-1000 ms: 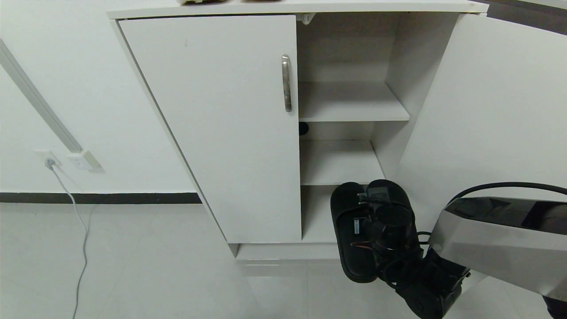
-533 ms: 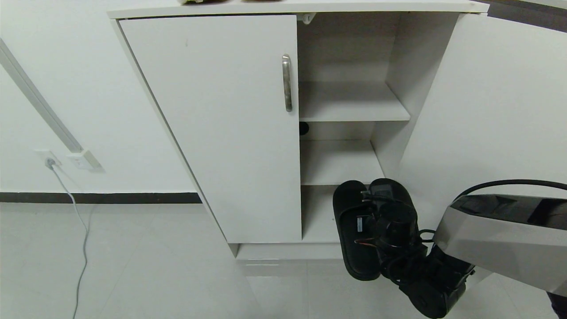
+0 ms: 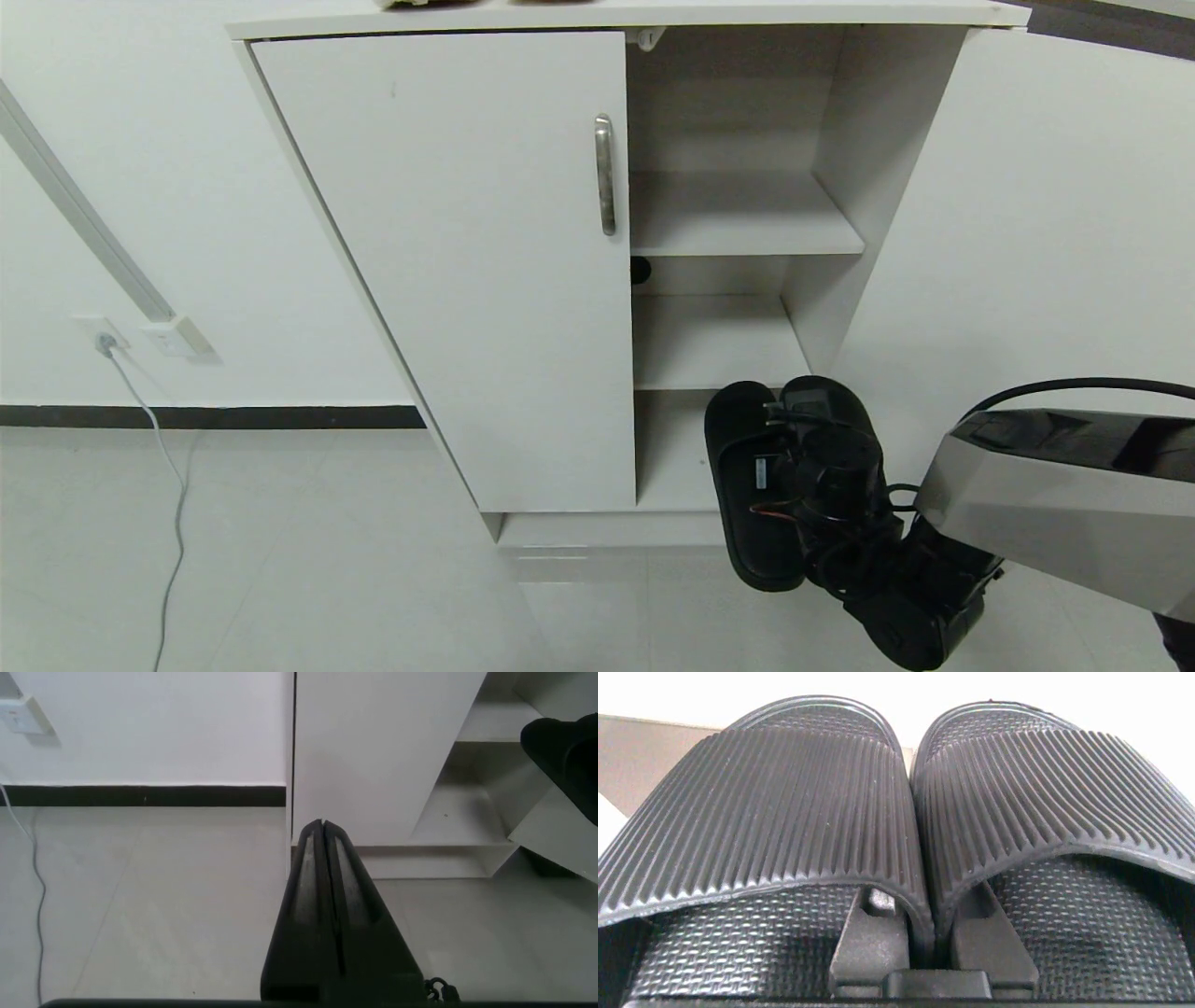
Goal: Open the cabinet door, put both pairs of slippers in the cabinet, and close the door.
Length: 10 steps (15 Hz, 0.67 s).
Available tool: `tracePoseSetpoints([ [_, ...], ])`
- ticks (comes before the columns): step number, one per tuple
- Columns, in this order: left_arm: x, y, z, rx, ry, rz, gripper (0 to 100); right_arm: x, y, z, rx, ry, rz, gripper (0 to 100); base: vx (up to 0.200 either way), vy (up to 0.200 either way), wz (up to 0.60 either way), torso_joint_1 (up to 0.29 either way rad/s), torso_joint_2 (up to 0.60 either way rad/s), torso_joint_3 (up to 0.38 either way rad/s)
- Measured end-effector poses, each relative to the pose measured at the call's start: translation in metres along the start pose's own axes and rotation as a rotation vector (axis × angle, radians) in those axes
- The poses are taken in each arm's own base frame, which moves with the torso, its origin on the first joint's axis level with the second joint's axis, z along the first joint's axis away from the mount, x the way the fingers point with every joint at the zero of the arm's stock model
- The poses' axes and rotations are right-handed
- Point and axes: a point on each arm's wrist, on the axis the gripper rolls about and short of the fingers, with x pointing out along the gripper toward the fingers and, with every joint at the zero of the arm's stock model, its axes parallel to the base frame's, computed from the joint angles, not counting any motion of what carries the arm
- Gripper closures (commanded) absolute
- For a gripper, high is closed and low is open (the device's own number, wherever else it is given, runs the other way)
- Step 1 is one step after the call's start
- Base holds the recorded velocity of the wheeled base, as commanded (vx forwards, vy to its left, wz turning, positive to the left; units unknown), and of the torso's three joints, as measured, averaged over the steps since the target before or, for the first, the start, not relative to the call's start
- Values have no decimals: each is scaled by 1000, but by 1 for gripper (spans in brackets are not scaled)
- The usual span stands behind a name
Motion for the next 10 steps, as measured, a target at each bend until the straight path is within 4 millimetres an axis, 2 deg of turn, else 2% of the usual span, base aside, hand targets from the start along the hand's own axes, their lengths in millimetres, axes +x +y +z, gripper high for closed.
tracePoseSetpoints([
  [6, 0, 0, 0, 2, 0, 0, 100, -1, 1, 1, 6, -5, 4, 100, 0, 0, 0, 0, 0, 0],
  [10, 0, 0, 0, 3, 0, 0, 100, -6, 16, 7, 28, -25, 42, 100, 0, 0, 0, 0, 0, 0],
])
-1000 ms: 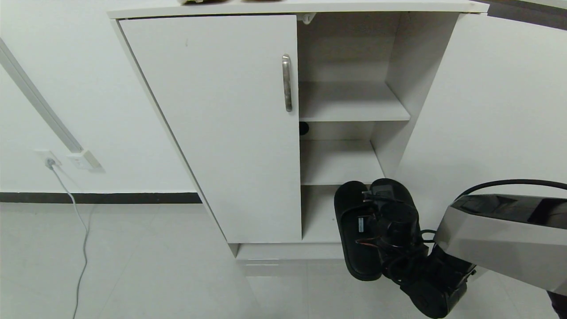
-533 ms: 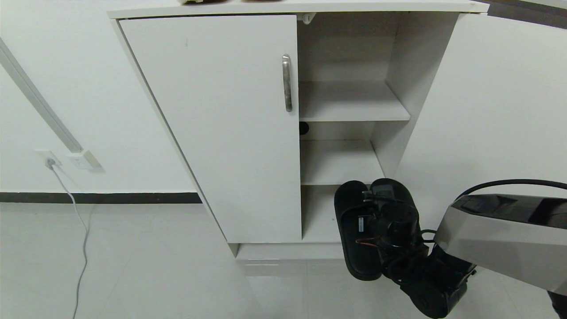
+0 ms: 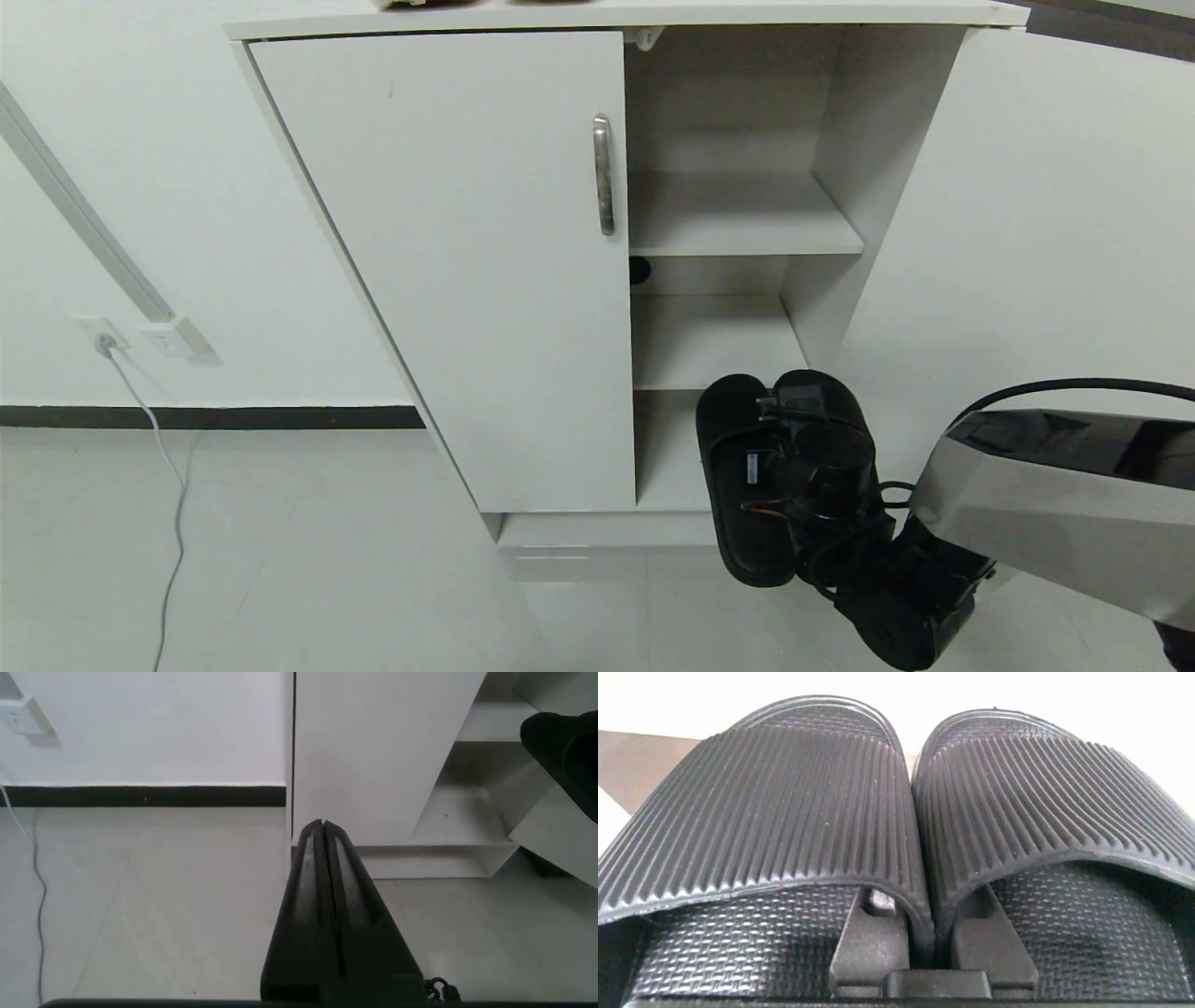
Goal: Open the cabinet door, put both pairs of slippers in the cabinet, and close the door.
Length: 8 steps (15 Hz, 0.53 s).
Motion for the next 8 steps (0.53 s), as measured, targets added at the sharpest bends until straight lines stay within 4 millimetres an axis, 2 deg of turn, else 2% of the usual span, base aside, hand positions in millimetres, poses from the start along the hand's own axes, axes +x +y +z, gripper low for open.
tracePoseSetpoints([
  [5, 0, 0, 0, 0, 0, 0, 100, 18, 24, -2, 22, 58, 25, 100, 0, 0, 0, 0, 0, 0],
  [8, 0, 0, 0, 1, 0, -1, 100, 27, 32, 4, 50, 62, 30, 100, 0, 0, 0, 0, 0, 0],
])
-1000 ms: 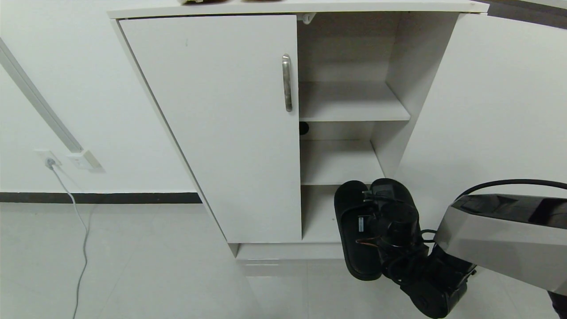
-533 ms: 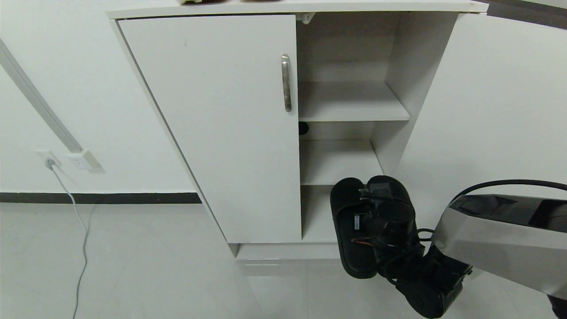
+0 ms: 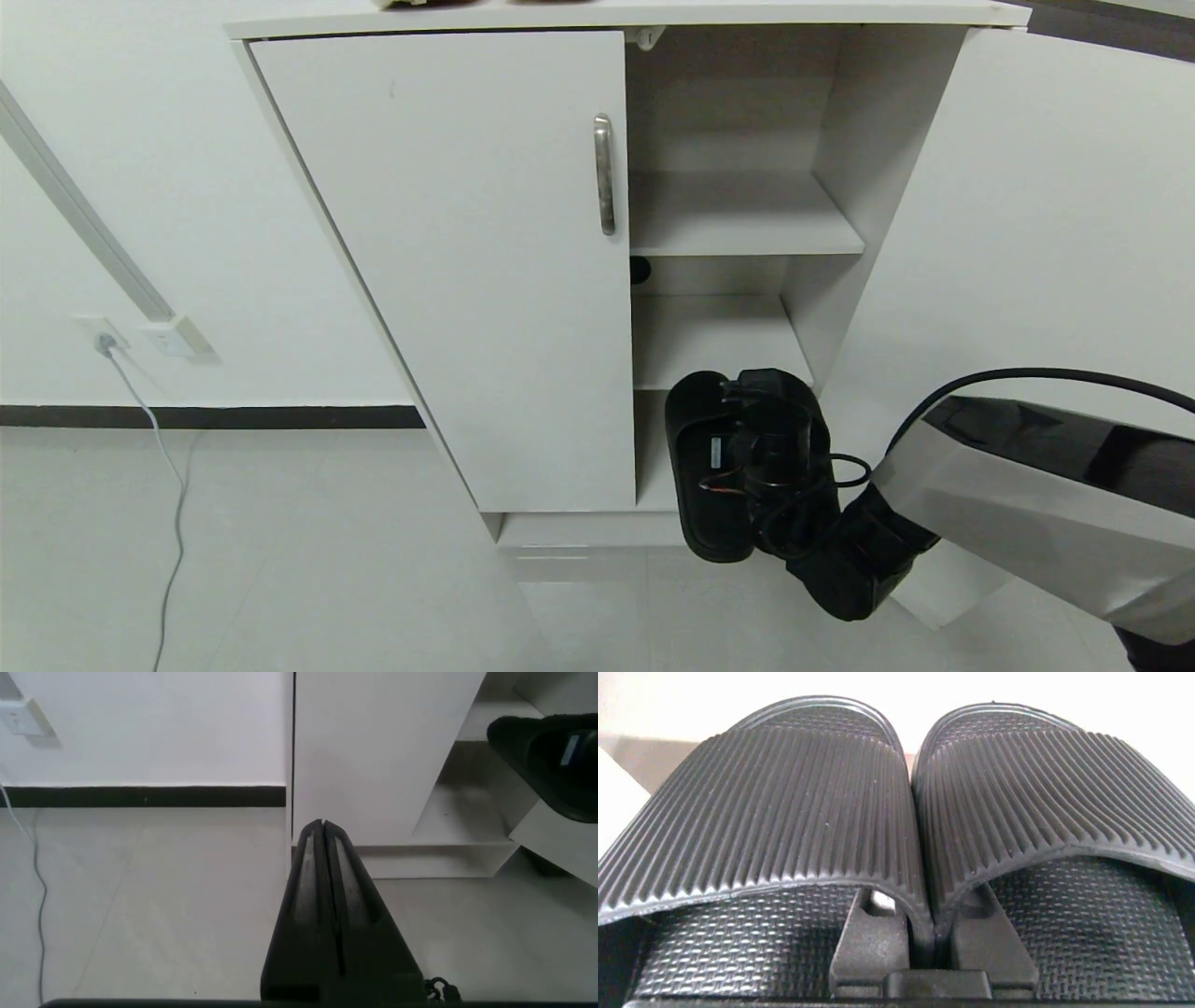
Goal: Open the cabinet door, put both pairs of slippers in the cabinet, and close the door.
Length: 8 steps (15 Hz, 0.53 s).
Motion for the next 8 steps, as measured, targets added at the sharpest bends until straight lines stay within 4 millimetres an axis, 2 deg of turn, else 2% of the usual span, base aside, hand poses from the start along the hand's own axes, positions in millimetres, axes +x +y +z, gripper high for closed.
tracePoseSetpoints([
  [6, 0, 0, 0, 1, 0, -1, 100, 2, 1, 1, 13, -8, 0, 100, 0, 0, 0, 0, 0, 0],
  [8, 0, 0, 0, 1, 0, -2, 100, 3, 0, 1, 12, -7, -3, 100, 200, 0, 0, 5, 2, 2],
])
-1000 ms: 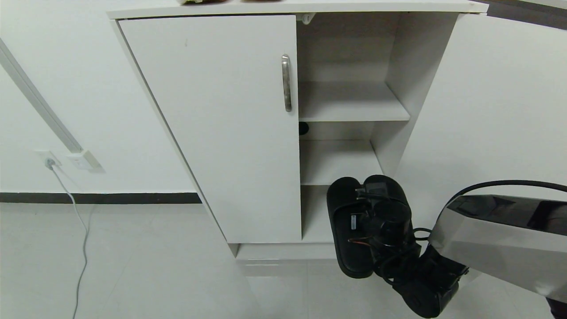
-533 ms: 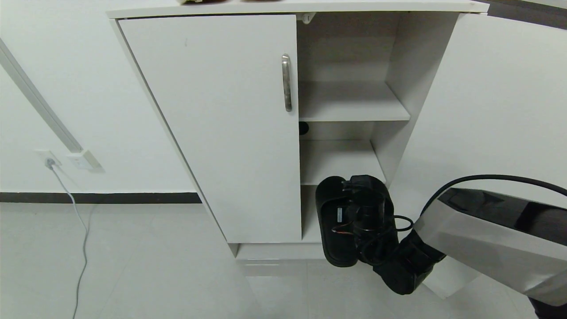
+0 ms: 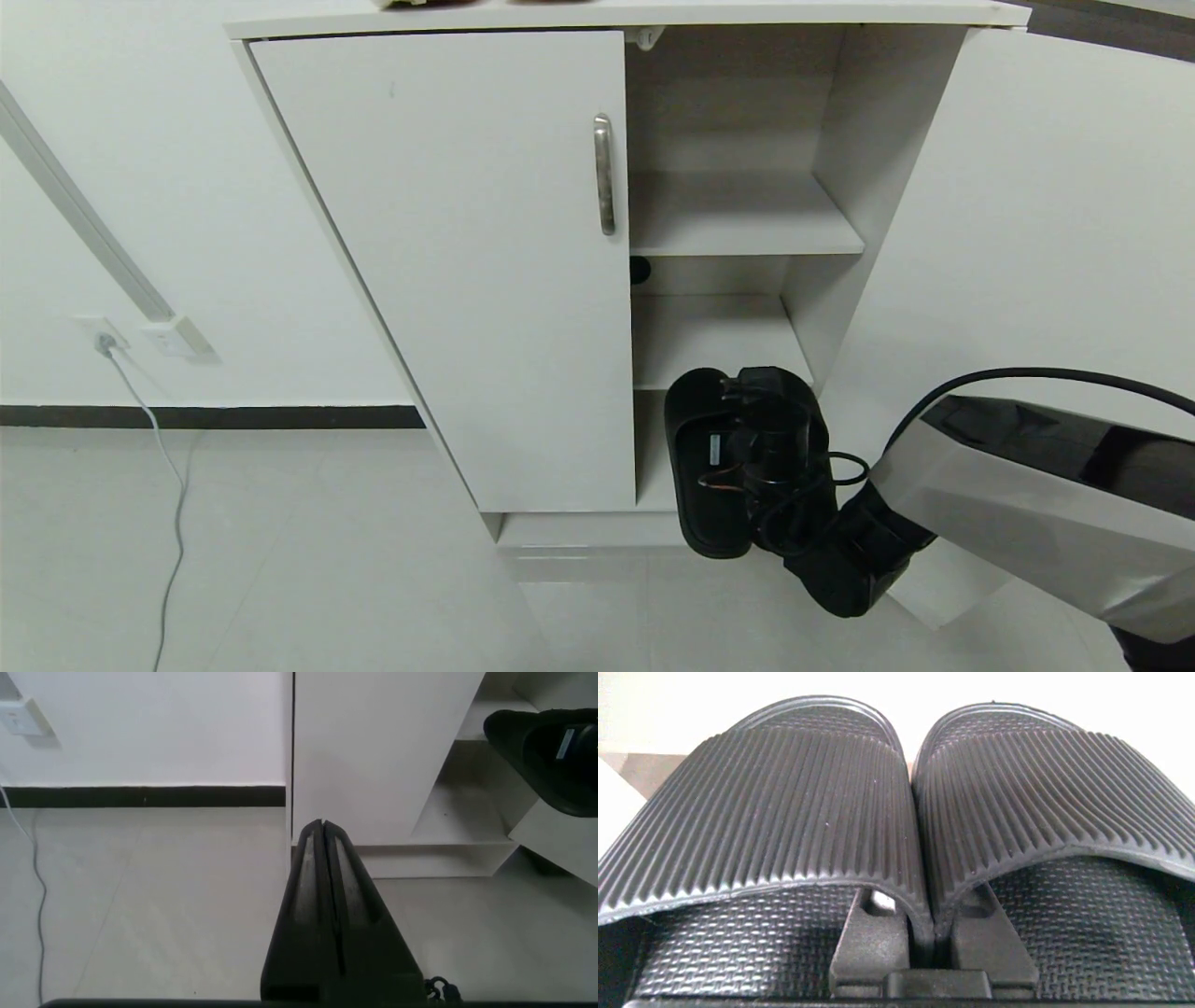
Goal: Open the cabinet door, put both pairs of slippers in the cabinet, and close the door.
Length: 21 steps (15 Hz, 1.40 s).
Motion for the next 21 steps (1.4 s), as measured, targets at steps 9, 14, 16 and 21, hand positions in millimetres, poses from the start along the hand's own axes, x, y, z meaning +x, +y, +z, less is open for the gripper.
tracePoseSetpoints([
  [9, 0, 0, 0, -1, 0, 1, 100, 0, 0, -1, 0, 0, 1, 100, 178, 0, 0, 2, 3, 3],
  [14, 0, 0, 0, -4, -1, 4, 100, 13, 1, -5, 4, -6, -12, 100, 0, 0, 0, 0, 0, 0],
  [16, 0, 0, 0, -4, 0, 4, 100, 26, 2, -6, 3, -3, -23, 100, 0, 0, 0, 0, 0, 0],
  [21, 0, 0, 0, -4, -1, 4, 100, 54, 11, -5, 9, -8, 25, 100, 0, 0, 0, 0, 0, 0],
])
